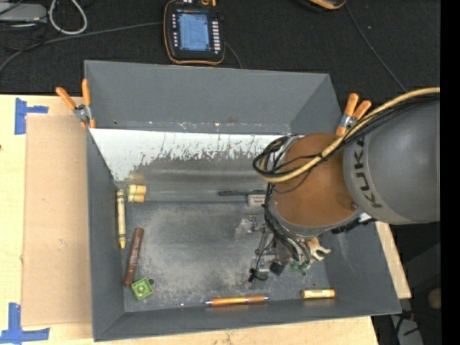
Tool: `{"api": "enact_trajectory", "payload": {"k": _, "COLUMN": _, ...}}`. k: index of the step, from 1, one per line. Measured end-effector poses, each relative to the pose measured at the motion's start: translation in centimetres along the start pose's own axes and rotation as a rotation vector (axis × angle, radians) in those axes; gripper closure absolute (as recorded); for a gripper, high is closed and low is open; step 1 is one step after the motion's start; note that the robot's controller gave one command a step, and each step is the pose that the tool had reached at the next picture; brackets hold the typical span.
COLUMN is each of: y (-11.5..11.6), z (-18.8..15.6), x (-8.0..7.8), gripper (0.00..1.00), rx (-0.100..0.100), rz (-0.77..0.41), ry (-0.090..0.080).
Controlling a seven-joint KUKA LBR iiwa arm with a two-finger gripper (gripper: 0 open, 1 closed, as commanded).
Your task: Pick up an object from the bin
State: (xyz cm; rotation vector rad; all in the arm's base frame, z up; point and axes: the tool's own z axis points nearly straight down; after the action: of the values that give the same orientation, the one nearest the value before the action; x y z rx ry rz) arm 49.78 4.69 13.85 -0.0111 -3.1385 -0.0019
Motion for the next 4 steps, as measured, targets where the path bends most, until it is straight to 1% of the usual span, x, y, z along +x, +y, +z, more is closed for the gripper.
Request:
{"api": "enact_trajectory", "payload": {"k": 1, "y": 0.0, "z": 0.0, "x": 0.0, "gripper": 0.00, "rx": 0.000, "rz": 0.000, "ry": 0.000}}
{"api": "enact_trajectory", "payload": {"k": 2, "y": -0.8, "z": 1.6, "x": -0.3, "gripper": 0.00, "rx": -0.001, "rz": -0.022, "ry": -0.006}}
{"api": "enact_trajectory", "payload": {"k": 3, "y": -1.1, "z": 3.7, "x": -0.5, "gripper": 0.00, "rx": 0.002, "rz": -0.079, "ry": 0.001}}
{"api": "enact_trajectory", "payload": {"k": 4, "y": -0.5, "z": 4.7, "x": -2.2, "gripper": 0.00, "rx": 0.000, "rz": -0.183, "ry": 0.001}}
